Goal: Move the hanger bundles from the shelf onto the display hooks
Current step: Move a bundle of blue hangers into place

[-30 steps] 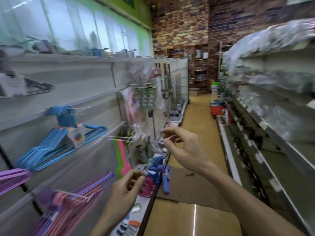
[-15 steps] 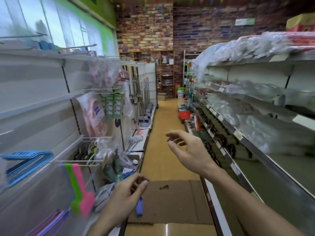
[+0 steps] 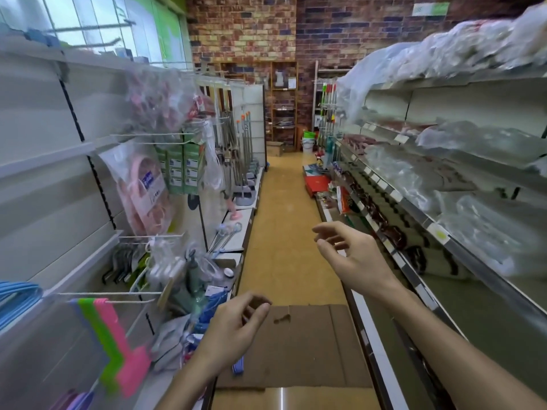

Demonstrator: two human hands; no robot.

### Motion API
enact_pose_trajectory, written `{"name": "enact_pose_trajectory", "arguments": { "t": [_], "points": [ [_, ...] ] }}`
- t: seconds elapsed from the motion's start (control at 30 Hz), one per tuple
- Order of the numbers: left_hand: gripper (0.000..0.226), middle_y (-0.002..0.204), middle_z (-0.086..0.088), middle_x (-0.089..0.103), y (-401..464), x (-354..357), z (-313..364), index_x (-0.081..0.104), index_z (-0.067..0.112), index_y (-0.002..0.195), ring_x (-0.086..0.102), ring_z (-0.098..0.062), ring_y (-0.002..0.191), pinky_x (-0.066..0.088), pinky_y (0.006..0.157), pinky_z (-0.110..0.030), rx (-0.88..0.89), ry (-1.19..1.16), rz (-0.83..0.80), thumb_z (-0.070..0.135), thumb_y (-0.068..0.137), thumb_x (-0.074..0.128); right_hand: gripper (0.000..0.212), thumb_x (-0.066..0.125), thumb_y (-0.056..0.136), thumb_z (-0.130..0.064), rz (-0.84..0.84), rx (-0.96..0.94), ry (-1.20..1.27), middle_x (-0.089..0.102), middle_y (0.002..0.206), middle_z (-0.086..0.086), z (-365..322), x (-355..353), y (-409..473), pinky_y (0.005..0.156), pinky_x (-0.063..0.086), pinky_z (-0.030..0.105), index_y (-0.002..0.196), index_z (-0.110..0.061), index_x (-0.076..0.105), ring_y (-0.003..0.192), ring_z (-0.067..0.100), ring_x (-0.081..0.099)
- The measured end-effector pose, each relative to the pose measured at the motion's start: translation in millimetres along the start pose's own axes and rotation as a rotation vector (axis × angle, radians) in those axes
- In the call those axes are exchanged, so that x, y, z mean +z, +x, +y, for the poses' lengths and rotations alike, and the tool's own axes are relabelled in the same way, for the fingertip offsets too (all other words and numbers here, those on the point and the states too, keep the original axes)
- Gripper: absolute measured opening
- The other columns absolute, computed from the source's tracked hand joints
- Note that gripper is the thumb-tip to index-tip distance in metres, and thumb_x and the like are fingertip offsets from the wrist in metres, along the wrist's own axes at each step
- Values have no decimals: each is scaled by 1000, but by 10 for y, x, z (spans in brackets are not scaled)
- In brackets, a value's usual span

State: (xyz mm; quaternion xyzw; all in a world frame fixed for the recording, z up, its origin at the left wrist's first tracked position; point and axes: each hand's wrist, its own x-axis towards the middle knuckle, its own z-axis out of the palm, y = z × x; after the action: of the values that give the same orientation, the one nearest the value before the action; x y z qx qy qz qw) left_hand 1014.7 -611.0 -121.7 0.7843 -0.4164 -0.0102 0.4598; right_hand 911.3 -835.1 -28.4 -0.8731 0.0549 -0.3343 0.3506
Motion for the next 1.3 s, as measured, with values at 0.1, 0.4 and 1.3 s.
{"name": "enact_pose_trajectory", "arguments": {
  "t": [0.1, 0.4, 1.3],
  "points": [
    [7, 82, 19, 66, 261, 110, -209, 66, 32, 94, 63, -9, 72, 52, 65, -28, -15, 6, -30, 29, 96, 60, 22, 62, 94, -17, -3, 46, 8, 70, 99, -12, 345, 91, 217, 81, 53, 21, 115, -22, 68, 93, 2, 64],
    [8, 82, 7, 67, 1343, 407, -969, 65, 28, 95, 64, -15, 73, 52, 66, -34, -140, 41, -51, 27, 97, 57, 24, 60, 96, -18, -99, 97, 14, 68, 102, -11, 1587, 721, 1226, 80, 55, 21, 119, -21, 65, 94, 0, 62],
    [11, 93, 11, 68, 2838, 1675, -4935, 63, 29, 105, 64, -9, 82, 52, 72, -26, -562, 9, 68, 29, 95, 60, 17, 58, 96, -15, -455, 362, -63, 67, 99, -6, 5432, 4225, 1899, 65, 41, 12, 109, -20, 67, 86, -1, 58]
  ]
}}
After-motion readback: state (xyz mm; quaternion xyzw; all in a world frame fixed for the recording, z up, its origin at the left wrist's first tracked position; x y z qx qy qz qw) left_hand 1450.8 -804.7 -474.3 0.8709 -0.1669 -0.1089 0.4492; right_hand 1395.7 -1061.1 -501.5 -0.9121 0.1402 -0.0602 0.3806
